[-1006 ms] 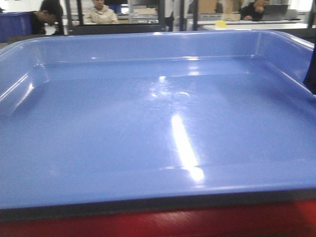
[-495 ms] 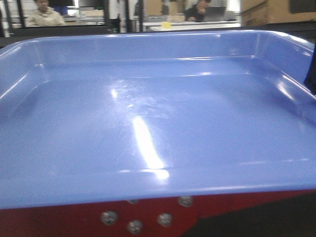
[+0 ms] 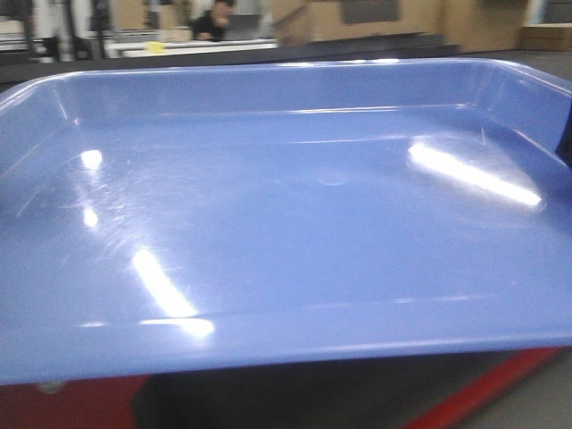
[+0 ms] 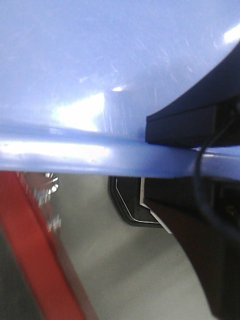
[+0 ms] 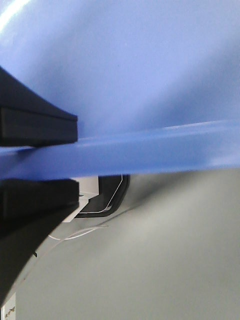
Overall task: Grab blue tray and place on right shelf
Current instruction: 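Hold the tray raised with both grippers while the base turns away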
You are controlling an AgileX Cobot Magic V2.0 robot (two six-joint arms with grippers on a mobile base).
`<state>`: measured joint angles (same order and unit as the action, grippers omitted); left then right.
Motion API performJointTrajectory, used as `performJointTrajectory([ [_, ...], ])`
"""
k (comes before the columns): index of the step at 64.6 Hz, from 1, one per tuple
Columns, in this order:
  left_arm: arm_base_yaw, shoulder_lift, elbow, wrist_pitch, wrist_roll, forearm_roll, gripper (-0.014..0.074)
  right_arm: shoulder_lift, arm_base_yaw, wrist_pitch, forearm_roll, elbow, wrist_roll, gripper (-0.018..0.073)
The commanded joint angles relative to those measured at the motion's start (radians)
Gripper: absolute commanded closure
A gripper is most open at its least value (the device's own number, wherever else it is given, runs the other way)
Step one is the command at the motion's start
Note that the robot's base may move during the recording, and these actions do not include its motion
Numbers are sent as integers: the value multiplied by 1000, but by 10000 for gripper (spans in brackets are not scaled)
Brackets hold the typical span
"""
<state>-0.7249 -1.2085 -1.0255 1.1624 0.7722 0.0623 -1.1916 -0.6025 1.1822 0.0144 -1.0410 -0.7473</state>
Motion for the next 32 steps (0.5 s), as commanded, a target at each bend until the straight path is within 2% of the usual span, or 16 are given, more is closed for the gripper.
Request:
performJointTrajectory([
  [1, -4, 19, -24, 13, 30, 21, 596, 26, 2, -2, 28, -25, -17, 379],
  [32, -4, 19, -24, 13, 30, 21, 596, 26, 2, 4, 28, -25, -17, 379],
])
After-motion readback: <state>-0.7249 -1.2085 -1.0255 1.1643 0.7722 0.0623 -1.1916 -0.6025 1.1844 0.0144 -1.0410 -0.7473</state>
